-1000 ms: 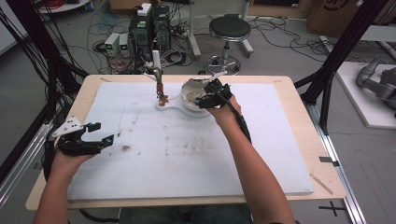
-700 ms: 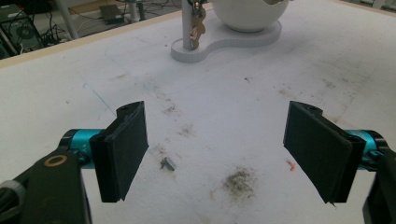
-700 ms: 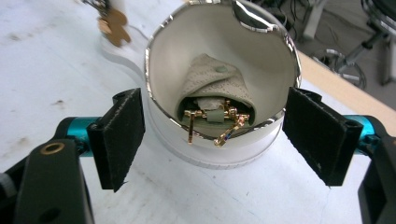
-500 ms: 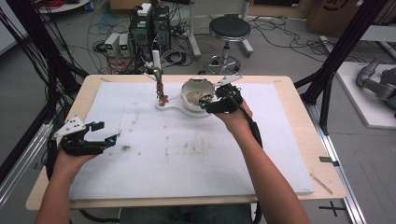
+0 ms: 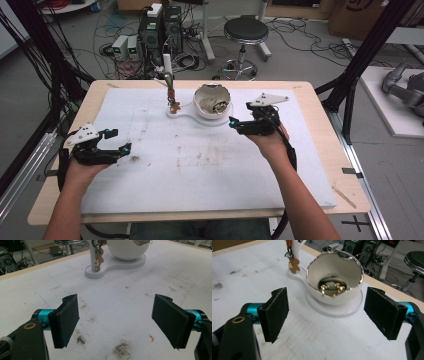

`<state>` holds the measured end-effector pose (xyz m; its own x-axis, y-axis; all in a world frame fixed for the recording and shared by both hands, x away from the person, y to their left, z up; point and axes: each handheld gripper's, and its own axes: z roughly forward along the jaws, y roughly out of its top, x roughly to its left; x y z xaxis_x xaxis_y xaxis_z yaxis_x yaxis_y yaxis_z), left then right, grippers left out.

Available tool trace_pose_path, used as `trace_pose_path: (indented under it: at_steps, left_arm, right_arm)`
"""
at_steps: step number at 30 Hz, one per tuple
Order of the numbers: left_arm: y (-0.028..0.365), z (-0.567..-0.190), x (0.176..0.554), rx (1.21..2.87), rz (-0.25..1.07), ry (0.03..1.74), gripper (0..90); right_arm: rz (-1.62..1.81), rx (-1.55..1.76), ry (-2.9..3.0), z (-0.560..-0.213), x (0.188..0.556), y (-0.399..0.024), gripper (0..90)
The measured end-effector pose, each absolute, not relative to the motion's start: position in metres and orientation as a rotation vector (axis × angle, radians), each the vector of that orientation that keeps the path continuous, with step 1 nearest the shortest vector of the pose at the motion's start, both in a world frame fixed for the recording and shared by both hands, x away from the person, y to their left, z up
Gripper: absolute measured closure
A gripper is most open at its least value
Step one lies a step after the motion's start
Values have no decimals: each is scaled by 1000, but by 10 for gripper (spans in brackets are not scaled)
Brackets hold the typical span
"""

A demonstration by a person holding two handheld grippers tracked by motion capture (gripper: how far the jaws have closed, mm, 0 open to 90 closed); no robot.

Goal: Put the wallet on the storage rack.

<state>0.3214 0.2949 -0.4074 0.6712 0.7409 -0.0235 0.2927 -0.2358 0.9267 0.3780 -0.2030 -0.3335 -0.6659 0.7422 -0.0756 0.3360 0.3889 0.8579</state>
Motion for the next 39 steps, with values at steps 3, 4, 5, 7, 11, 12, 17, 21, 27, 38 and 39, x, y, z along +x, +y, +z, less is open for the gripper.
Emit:
trace_pose_path:
  at_steps: [3, 4, 5, 7, 11, 12, 17, 21, 27, 38, 39]
  left_arm:
    - [295, -409, 322, 1814, 527, 824, 218]
    - [295, -409, 322, 1812, 530, 829, 218]
    - [295, -409, 322, 1812, 530, 829, 218]
    - [295, -410, 322, 1807, 529, 831, 218]
    - [293, -411, 322, 1805, 526, 828, 218]
    - [293, -411, 322, 1805, 526, 828, 218]
    - [291, -413, 324, 1798, 512, 831, 218]
    - [290, -414, 327, 1789, 503, 828, 218]
    - [284, -417, 333, 1773, 493, 818, 218]
    - [270, -418, 338, 1791, 490, 796, 218]
    - [269, -418, 337, 1795, 486, 793, 218]
  right_arm:
    - [1232, 955, 2180, -342, 371, -217, 202]
    - [1252, 976, 2158, -350, 366, -228, 199]
    - [1252, 976, 2158, -350, 366, -228, 199]
    - [1273, 985, 2142, -357, 362, -236, 199]
    - [1313, 1036, 2083, -375, 353, -253, 199]
    - [1312, 1041, 2081, -378, 351, -255, 199]
    - [1332, 1040, 2053, -388, 342, -261, 198]
    - [1298, 1027, 2056, -398, 333, -265, 198]
    - [1255, 1087, 2046, -409, 332, -281, 198]
    - [1232, 1194, 1989, -421, 336, -317, 198]
    - [1230, 1197, 1987, -421, 336, -318, 198]
